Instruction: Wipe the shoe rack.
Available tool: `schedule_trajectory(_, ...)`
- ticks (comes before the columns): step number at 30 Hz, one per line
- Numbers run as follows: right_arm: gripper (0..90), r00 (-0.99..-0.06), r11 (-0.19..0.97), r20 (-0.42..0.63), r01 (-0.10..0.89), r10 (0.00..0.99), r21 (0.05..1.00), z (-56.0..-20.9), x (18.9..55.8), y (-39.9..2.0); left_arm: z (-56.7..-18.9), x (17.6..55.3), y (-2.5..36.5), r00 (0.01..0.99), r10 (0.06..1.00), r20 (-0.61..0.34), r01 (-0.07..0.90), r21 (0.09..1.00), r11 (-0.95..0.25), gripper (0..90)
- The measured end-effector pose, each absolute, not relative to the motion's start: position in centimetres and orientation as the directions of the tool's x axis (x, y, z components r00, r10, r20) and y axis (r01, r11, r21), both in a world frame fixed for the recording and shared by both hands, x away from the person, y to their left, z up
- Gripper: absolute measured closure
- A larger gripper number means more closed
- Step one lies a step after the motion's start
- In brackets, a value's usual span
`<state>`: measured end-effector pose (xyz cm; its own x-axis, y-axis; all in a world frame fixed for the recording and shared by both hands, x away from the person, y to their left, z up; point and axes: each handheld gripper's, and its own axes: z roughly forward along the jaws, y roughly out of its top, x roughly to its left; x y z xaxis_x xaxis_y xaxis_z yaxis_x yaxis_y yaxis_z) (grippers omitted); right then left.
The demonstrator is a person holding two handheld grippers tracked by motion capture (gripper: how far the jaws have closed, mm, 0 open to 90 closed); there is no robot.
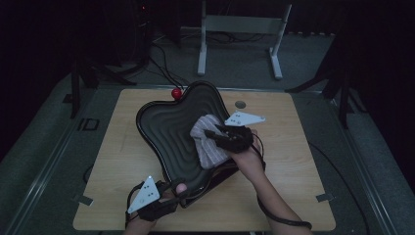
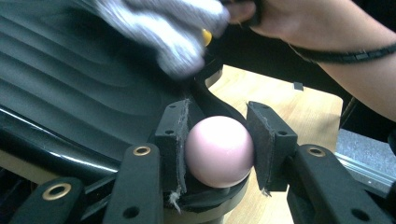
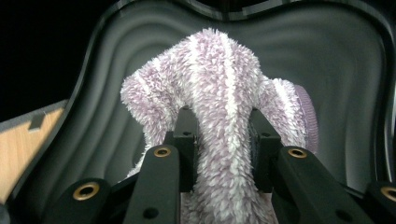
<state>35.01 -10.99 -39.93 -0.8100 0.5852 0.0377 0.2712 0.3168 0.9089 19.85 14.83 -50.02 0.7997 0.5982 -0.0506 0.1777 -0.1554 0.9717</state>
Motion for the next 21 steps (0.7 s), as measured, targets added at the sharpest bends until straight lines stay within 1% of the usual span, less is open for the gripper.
schedule_trajectory(3,70.3,-0.814,0.317,0.031,0.260,0.579,0.912,-39.1,35.4,-10.3,-50.0,19.9,14.8,0.800,0.597,-0.051,0.178,0.972,-0.155,60.3)
schedule_trajectory(7,70.3,-0.822,0.329,0.005,0.233,0.570,0.915,-37.5,36.7,-8.3,-50.0,19.9,14.9,0.801,0.597,-0.050,0.177,0.972,-0.156,60.3)
schedule_trajectory(12,70.3,-0.821,0.318,0.011,0.233,0.570,0.919,-36.4,38.2,-6.9,-50.0,19.9,14.9,0.802,0.596,-0.048,0.176,0.972,-0.158,60.3)
schedule_trajectory(21,70.3,-0.804,0.344,0.000,0.254,0.594,0.904,-36.2,41.0,-4.3,-50.0,19.9,14.9,0.803,0.594,-0.047,0.175,0.971,-0.160,60.3)
